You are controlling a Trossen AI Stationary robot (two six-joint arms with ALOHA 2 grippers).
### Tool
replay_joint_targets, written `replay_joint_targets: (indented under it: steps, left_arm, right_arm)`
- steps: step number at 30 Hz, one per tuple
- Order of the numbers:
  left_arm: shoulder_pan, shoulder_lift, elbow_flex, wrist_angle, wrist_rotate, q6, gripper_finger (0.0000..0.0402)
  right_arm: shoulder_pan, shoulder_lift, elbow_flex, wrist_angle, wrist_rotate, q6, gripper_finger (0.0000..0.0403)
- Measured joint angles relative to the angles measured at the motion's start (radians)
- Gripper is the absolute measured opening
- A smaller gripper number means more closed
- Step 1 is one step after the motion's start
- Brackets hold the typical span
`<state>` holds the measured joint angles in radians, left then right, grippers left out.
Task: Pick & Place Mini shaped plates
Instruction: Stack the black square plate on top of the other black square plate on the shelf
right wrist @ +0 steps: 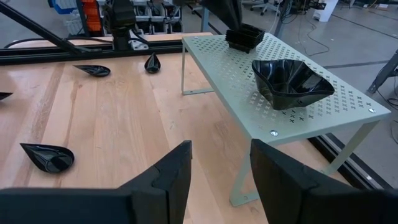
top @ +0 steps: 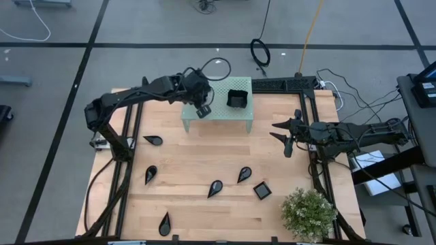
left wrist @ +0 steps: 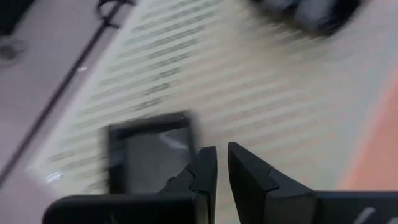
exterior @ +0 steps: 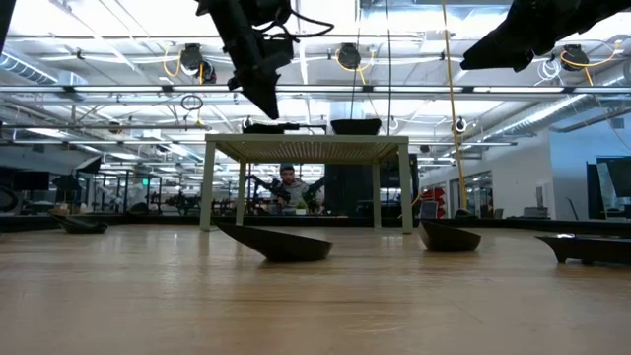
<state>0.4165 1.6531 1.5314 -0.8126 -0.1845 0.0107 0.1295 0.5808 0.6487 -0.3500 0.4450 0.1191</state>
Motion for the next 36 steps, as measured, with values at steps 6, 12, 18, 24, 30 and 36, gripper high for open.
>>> replay_joint_targets:
  steps: [6, 12, 18, 24, 30, 36]
  left_arm:
    - [-0.109, 0.000, 0.000, 0.095, 0.159, -0.069, 0.0047]
    - [-0.248, 0.000, 0.000, 0.108, 0.159, -0.141, 0.0047]
    - [-0.354, 0.000, 0.000, 0.108, 0.158, -0.353, 0.0047]
    - [-0.455, 0.000, 0.000, 0.108, 0.158, -0.506, 0.0047]
    - [-0.545, 0.000, 0.000, 0.108, 0.158, -0.544, 0.0047]
    - [-0.616, 0.000, 0.000, 0.107, 0.198, -0.546, 0.0047]
  right_arm:
    - [0.000, 0.000, 0.000, 0.000, 0.000, 0.000, 0.0151]
    - [0.000, 0.005, 0.000, -0.009, 0.000, 0.015, 0.0150]
    - [0.000, 0.072, 0.000, -0.149, -0.141, 0.107, 0.0151]
    - [0.000, 0.215, -0.001, -0.167, -0.396, 0.021, 0.0151]
    - [0.001, 0.398, -0.001, -0.130, -0.680, -0.128, 0.0151]
    - [0.055, 0.585, -0.001, 0.008, -0.723, -0.141, 0.0151]
